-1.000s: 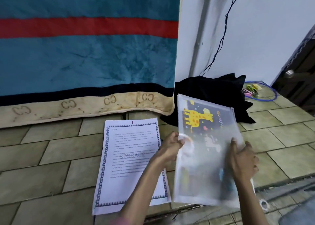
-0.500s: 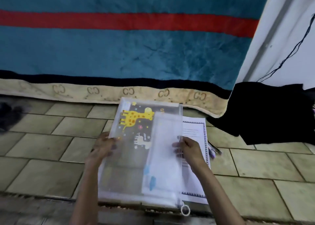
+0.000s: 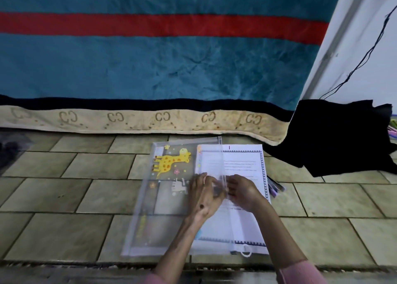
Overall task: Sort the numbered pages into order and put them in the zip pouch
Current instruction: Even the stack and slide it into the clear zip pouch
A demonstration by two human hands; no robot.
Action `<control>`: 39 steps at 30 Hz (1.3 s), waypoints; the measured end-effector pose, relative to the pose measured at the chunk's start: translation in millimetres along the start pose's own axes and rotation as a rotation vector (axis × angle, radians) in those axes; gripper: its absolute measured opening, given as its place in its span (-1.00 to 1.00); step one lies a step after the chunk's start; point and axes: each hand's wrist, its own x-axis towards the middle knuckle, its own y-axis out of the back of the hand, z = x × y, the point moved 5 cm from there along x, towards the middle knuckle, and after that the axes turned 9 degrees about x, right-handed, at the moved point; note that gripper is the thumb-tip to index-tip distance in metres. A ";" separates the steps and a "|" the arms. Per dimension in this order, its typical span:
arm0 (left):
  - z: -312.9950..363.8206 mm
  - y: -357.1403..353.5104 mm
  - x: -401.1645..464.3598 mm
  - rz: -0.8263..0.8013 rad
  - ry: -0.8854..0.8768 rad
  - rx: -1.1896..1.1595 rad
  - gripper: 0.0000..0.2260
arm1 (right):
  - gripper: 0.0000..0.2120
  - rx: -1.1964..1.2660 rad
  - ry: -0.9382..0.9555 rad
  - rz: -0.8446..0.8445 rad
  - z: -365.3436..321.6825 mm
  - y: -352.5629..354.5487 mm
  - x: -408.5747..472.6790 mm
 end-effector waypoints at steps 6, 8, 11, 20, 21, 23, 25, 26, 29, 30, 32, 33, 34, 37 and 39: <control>2.2 -6.7 8.0 0.018 0.187 0.011 -0.50 | -0.58 0.166 -0.081 -0.068 4.3 7.0 4.2; 1.2 -7.4 12.4 0.001 0.198 -0.037 -0.71 | -0.59 0.167 -0.085 -0.063 4.4 9.8 7.0; -0.8 -3.6 15.5 -0.033 0.190 -0.138 -0.77 | -0.61 0.171 -0.080 -0.047 4.8 13.2 9.5; -1.8 15.8 12.9 -0.088 0.160 -0.281 -0.85 | -0.87 0.010 0.041 -0.138 3.0 10.4 5.5; -9.2 15.3 11.7 -0.025 0.205 -0.332 -0.92 | -0.85 -0.015 0.067 -0.114 3.3 10.5 6.3; -16.3 15.2 5.9 0.074 0.290 -0.410 -0.81 | -0.83 -0.117 0.148 -0.042 2.8 9.9 5.5; -18.4 12.3 2.4 0.130 0.312 -0.441 -0.71 | -0.82 -0.364 0.322 0.122 -7.5 15.3 -4.1; -17.3 11.6 0.4 0.151 0.319 -0.449 -0.71 | -0.83 -0.495 0.433 0.243 -15.6 23.0 -11.9; -15.3 10.9 -4.8 0.216 0.318 -0.458 -0.75 | -0.85 -0.723 0.667 0.628 -36.0 64.8 -37.7; -15.1 9.5 -5.9 0.227 0.321 -0.476 -0.75 | -0.87 -0.766 0.632 0.690 -37.8 78.9 -41.9; -15.6 5.6 -7.8 0.252 0.311 -0.512 -0.79 | -0.87 -0.774 0.471 0.672 -34.3 94.3 -43.0; -14.9 4.6 -10.2 0.258 0.302 -0.533 -0.84 | -0.83 -0.755 0.410 0.631 -30.1 97.6 -41.9; -13.4 4.5 -12.6 0.261 0.302 -0.557 -0.85 | -0.79 -0.726 0.377 0.594 -27.6 98.4 -41.0; -10.6 5.1 -16.8 0.266 0.313 -0.581 -0.87 | -0.73 -0.686 0.348 0.556 -25.2 99.0 -42.3; -6.1 8.1 -18.6 0.257 0.309 -0.546 -0.82 | -0.73 -0.609 0.320 0.512 -25.4 100.7 -42.2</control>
